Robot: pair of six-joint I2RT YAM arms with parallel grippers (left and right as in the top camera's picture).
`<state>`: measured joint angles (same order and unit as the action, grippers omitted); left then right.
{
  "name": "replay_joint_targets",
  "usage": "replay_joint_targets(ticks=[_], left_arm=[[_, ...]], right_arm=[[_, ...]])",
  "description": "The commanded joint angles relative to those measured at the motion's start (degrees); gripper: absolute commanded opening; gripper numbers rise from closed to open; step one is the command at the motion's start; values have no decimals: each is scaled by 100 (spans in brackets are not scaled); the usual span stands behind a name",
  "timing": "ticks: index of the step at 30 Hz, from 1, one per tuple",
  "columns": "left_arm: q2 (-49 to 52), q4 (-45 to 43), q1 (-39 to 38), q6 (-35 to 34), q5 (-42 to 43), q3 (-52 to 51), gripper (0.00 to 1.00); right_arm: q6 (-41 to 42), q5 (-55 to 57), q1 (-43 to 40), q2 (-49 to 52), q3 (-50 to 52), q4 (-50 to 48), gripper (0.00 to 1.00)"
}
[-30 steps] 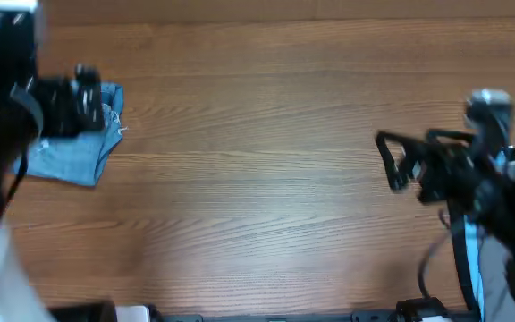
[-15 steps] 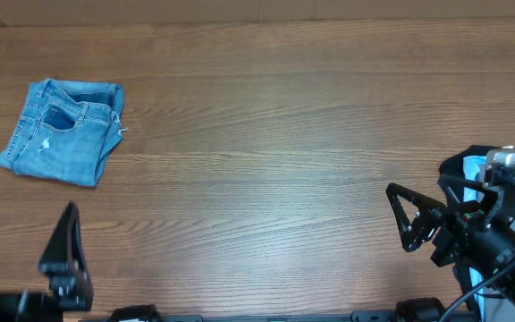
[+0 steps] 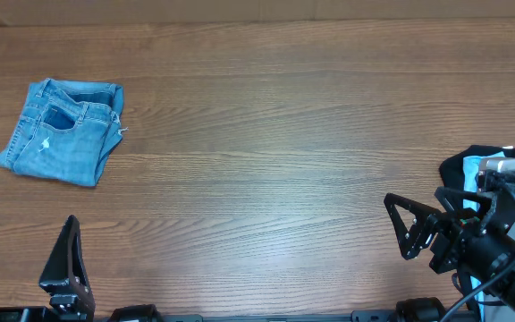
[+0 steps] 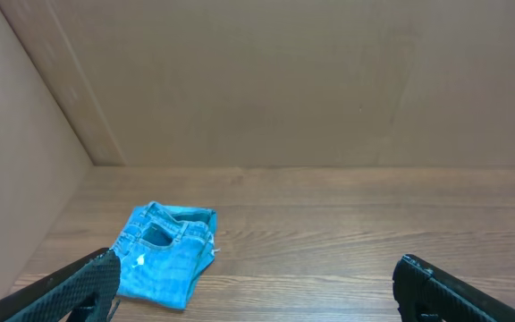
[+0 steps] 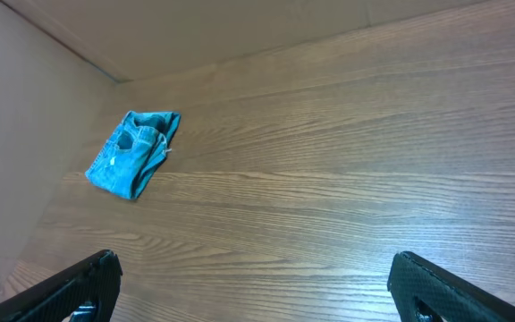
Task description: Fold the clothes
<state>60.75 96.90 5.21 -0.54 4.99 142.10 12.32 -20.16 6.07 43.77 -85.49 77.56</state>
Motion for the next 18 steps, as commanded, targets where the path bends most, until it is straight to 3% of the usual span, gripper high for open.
replay_joint_targets(ticks=[1, 4, 7, 11, 18], left_arm=[[31, -11, -37, -96, 83, -11, 100], [31, -11, -37, -96, 83, -11, 100], [31, -11, -37, -96, 83, -11, 100], [31, -11, -37, -96, 83, -11, 100], [31, -11, -37, -96, 83, -11, 100]], right_arm=[[-39, -7, 20, -31, -35, -26, 100], [-63, 140, 17, -232, -4, -87, 100], [-503, 717, -61, -654, 321, -1145, 100], [-955, 726, -339, -1397, 1644, -2625, 100], [-935, 728, -728, -2623, 3954, -3652, 100]])
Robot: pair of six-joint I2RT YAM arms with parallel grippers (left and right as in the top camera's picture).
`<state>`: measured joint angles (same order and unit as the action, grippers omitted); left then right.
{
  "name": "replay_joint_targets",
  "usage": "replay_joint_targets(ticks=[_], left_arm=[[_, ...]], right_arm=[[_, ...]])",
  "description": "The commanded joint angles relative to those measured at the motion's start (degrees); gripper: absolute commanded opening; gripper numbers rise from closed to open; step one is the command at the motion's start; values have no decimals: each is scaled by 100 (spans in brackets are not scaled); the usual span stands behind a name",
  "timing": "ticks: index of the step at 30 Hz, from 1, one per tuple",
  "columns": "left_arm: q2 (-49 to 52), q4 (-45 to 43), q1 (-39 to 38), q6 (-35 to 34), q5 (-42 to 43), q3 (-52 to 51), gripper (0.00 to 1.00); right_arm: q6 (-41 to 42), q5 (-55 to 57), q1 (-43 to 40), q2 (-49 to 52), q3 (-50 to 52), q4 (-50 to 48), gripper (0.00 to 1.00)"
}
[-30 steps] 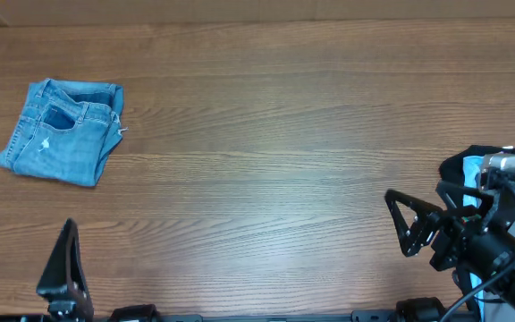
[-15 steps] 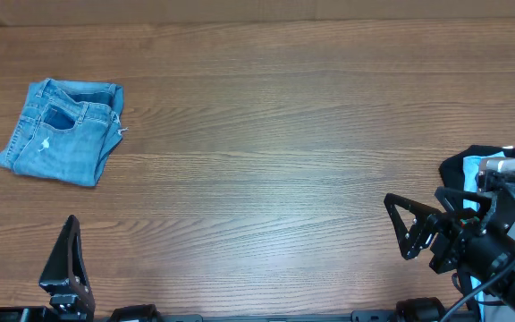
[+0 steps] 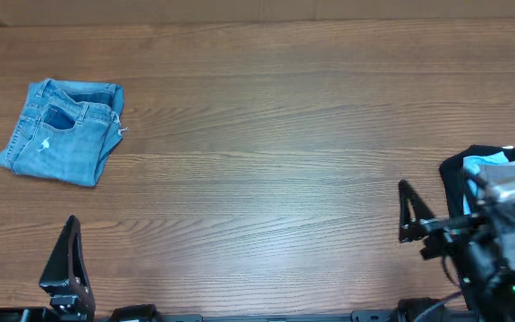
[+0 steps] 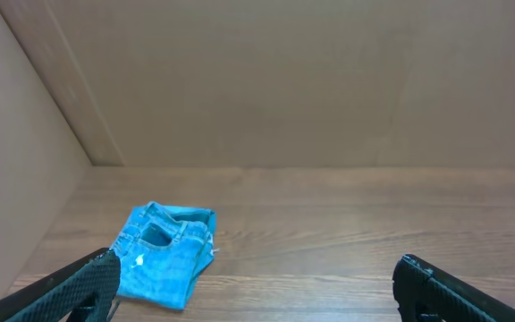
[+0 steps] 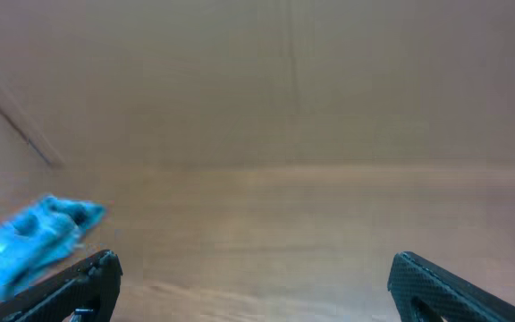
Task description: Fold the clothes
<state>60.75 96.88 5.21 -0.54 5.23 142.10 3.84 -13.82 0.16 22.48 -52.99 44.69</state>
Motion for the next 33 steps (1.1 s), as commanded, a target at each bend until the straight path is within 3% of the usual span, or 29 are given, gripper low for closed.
replay_joint_targets(ticks=[1, 7, 15, 33], left_arm=[[31, -9, -37, -96, 59, -11, 100], [31, -9, -37, -96, 59, -11, 100], [31, -9, -37, -96, 59, -11, 100], [31, -9, -37, -96, 59, -11, 100]], right_arm=[[-90, 94, -184, -669, 1073, -566, 100], [-85, 87, -254, -1687, 3355, -1996, 100], [-83, -146, -254, -2232, 4996, -3827, 100], [-85, -125, -254, -2232, 5254, -4144, 100]])
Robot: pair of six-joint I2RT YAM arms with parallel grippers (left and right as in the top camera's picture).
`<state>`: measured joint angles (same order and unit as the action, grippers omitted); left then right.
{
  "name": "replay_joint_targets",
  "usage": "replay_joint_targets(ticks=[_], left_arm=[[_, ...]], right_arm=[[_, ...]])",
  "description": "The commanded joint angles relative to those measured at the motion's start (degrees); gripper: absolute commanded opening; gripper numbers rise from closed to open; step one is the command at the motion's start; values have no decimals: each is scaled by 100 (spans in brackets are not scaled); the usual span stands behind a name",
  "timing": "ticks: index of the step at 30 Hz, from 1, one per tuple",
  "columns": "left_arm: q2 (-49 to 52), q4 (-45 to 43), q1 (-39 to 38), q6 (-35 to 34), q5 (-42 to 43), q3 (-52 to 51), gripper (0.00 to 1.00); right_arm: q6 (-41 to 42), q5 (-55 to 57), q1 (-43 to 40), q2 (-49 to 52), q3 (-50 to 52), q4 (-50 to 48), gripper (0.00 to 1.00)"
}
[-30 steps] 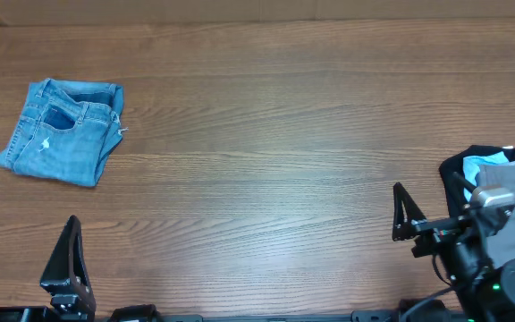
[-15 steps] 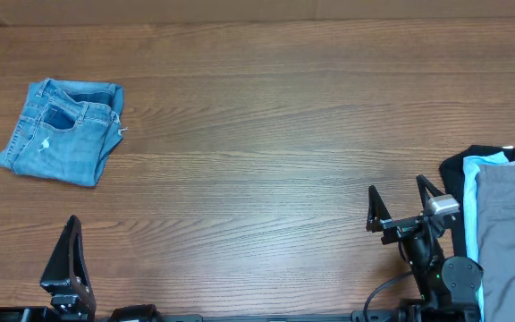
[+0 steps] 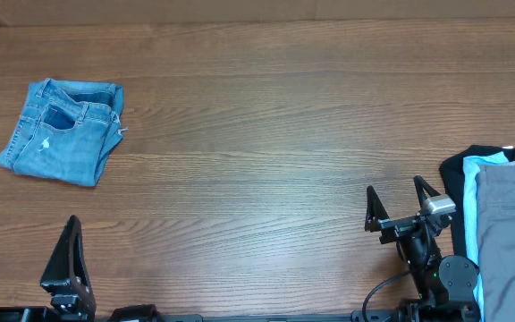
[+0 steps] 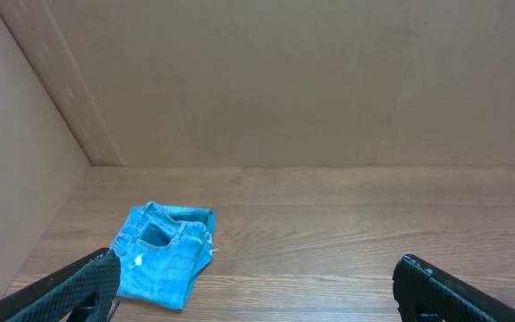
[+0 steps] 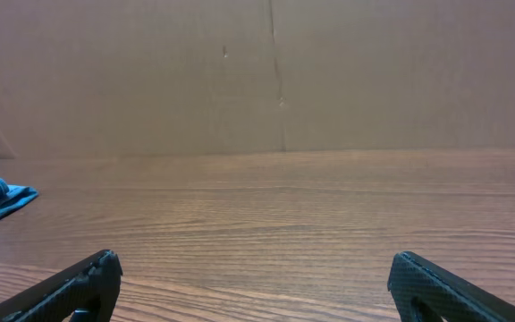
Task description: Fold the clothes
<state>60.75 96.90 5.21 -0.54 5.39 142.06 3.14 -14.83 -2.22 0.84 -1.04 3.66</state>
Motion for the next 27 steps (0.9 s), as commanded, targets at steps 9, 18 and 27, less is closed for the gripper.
replay_joint_targets(ticks=[9, 18, 27], left_arm=[[31, -11, -37, -76, 26, -7, 100], [-175, -1241, -39, -229, 68, -1198, 100], [-2144, -5473, -240, -227, 671, -6345, 100]], right_arm=[[-15, -24, -15, -66, 59, -42, 100], [-15, -24, -15, -68, 59, -42, 100], [-15, -24, -15, -68, 59, -42, 100]])
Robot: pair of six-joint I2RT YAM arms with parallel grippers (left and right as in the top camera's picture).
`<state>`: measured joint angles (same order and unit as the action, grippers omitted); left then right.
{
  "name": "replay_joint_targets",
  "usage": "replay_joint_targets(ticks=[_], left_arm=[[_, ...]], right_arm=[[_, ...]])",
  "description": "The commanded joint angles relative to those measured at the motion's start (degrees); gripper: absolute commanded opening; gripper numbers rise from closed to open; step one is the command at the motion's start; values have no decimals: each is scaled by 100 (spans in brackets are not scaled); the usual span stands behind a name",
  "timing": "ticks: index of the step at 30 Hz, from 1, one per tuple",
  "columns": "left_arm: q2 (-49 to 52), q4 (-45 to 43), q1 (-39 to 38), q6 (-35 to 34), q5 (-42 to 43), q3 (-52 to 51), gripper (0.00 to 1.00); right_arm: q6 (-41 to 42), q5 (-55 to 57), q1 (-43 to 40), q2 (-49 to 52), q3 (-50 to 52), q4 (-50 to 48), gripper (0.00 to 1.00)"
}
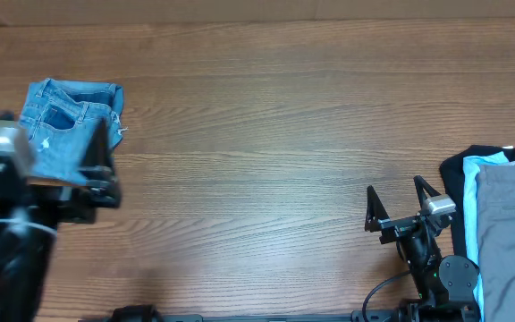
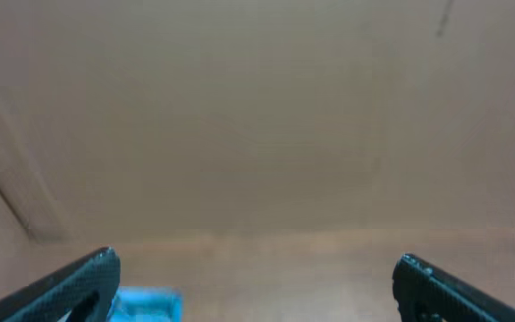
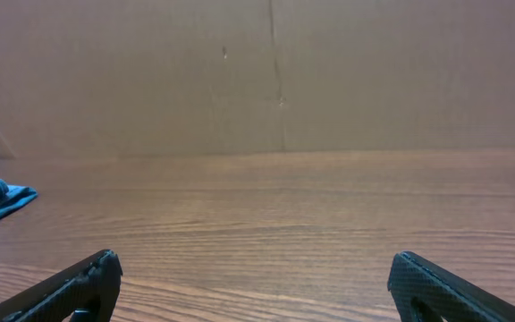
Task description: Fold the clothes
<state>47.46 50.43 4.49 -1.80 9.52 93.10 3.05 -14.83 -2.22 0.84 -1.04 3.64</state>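
Note:
Folded blue jeans [image 1: 61,112] lie at the table's far left; they show as a blue blur [image 2: 146,306] at the bottom of the left wrist view and as a sliver at the left edge of the right wrist view. My left gripper [image 1: 101,174] hangs open just in front of the jeans, its arm covering their near edge; nothing is between its fingers [image 2: 79,286]. My right gripper [image 1: 393,192] rests open at the front right, beside a pile of black, light blue and grey clothes [image 1: 508,215]. Its fingers [image 3: 441,291] are empty.
Brown walls [image 3: 275,72] stand behind the wooden table [image 1: 266,134] and along its left side. The clothes pile runs off the right edge of the overhead view. The left wrist view is blurred.
My left arm has left its place at the front left corner and now stands raised beside the jeans, gripper still open. The right arm and the clothes have not moved.
My right gripper stood open by the clothes pile, facing left across the table. It then turned, and later rested at the front right facing the back wall. The left arm stayed at the front left corner until now, when it stands at the jeans.

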Motion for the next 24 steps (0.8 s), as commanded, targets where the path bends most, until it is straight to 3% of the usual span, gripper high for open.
replay_joint_targets(ticks=[1, 11, 20, 24], left_arm=[[-988, -1078, -208, -101, 258, -1812, 100], [-3086, -3388, -612, -98, 225, -5810, 100], [-4719, -3523, -774, -98, -197, -7206, 100], [-4728, -4009, -839, -79, -315, -7761, 100]], right_arm=[[-9, -24, -15, -68, 59, -39, 100], [-9, -24, -15, -68, 59, -39, 100], [-7, -24, -15, -68, 59, -39, 100], [-7, -24, -15, -68, 59, -39, 100]])
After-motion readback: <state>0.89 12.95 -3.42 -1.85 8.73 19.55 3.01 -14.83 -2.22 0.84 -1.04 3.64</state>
